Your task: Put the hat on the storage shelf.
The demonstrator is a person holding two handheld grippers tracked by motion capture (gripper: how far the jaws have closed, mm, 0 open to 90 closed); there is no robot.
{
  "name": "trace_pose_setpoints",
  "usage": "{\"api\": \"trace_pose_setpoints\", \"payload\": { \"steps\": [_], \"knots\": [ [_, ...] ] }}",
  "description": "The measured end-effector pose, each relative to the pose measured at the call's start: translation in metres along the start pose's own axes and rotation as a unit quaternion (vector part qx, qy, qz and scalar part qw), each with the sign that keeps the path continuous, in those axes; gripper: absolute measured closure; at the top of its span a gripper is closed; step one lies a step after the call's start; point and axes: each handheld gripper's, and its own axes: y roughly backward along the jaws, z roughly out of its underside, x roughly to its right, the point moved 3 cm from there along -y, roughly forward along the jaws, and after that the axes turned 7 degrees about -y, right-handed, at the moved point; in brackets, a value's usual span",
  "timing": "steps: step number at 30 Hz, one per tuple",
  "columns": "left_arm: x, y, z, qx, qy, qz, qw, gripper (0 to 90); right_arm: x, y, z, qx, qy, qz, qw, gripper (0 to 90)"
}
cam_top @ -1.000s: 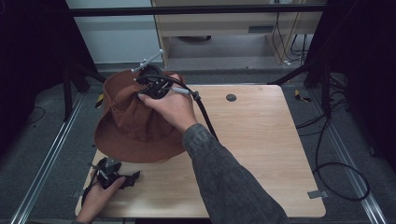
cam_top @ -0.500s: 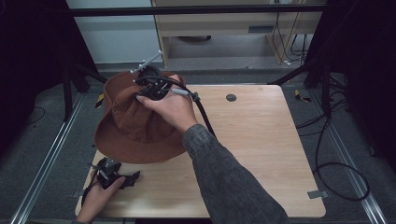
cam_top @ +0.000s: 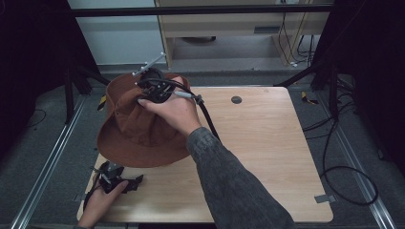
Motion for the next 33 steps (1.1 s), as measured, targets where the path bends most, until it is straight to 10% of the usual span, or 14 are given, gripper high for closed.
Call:
{"api": "trace_pose_setpoints", "payload": {
  "steps": [33],
  "knots": [
    [0.000, 0.000, 0.000, 0.000, 0.001, 0.000, 1.0000, 0.0, 0.007, 0.011, 0.008, 0.011, 0.001, 0.023, 0.9997, 18.6]
  ]
}}
